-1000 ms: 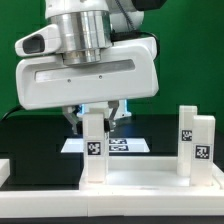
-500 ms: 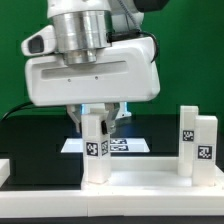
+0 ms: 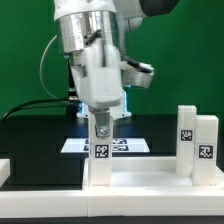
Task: Assemble desk
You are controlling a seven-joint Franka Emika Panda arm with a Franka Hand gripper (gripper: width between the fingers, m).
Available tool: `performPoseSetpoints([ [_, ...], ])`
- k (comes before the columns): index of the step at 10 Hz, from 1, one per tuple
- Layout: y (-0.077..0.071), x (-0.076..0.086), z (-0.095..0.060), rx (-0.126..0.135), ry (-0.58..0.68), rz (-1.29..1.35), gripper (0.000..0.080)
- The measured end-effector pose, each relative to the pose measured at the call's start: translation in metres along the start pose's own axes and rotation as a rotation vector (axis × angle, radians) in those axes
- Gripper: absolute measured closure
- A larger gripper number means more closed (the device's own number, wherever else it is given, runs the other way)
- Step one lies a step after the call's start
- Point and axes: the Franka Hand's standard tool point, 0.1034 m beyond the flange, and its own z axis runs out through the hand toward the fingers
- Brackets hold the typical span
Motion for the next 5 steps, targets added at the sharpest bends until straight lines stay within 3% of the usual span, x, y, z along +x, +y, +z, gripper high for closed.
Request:
performPoseSetpoints([
  [1,0.0002,0.0002,0.0001,-0.001,0.0,-0.038,0.0509],
  [3,0.0003,0.0,-0.0001,-0.002,0.004,-0.302,0.022],
  [4,0.0,-0.0026,0.0005,-0.003,0.005,-0.517,0.022],
  [5,0.0029,-0.0033,0.0017,-0.014,-0.006,-0.684,0.0172],
])
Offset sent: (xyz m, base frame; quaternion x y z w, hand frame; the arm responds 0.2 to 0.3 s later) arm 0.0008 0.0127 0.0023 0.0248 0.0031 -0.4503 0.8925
